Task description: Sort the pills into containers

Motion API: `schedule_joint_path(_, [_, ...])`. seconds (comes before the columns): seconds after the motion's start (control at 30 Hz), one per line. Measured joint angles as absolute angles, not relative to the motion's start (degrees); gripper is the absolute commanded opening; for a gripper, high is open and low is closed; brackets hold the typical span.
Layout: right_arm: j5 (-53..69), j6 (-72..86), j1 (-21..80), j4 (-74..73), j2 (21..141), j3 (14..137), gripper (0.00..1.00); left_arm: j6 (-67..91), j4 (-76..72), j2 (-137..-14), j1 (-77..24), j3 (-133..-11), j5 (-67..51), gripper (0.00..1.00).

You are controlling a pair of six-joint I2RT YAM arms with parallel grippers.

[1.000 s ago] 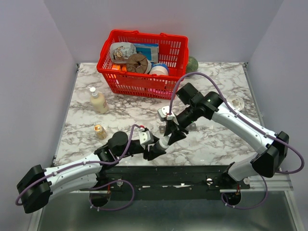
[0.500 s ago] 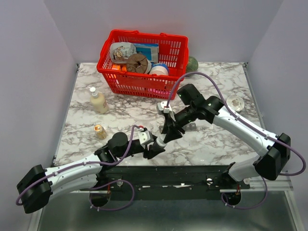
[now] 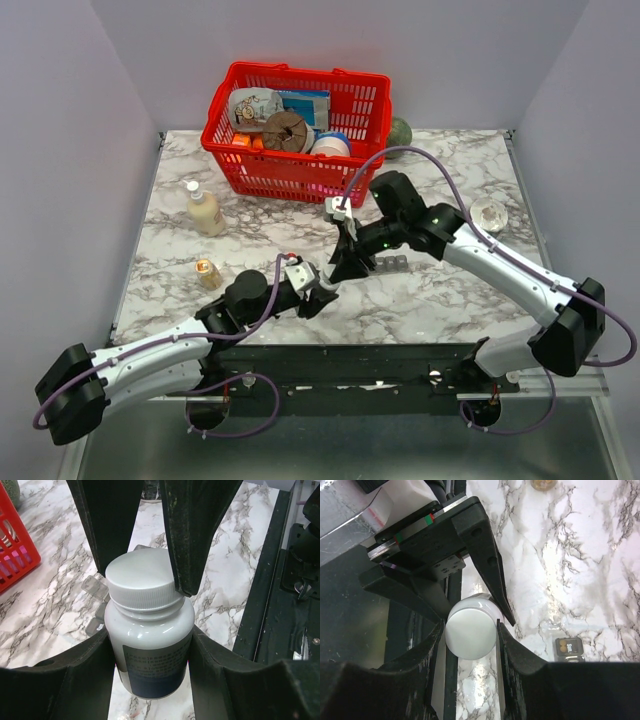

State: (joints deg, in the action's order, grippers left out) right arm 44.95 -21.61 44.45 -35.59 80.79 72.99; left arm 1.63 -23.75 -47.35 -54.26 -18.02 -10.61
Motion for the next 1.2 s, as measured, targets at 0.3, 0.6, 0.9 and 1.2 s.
schedule_joint_path(0.3, [46.2, -30.9, 44.7, -37.5, 79.9, 74.2, 0.25, 6.5, -20.1, -47.1, -49.5, -20.6, -19.2, 0.00])
schedule_joint_path(0.6, [51.7, -41.7, 44.8, -44.8, 82.6, 80.3, 0.26, 14.1, -21.2, -46.8, -44.9, -21.7, -30.6, 0.00])
schedule_joint_path(0.9, [53.7, -42.9, 44.8, -47.1, 84.8, 81.1, 0.27, 9.5, -12.3, -45.4, -44.6, -24.2, -32.4, 0.00])
schedule_joint_path(1.2, [55.8, -43.5, 44.8, -47.8, 85.2, 80.0, 0.27, 3.4, -7.2, -45.0, -44.6, -25.2, -33.1, 0.00])
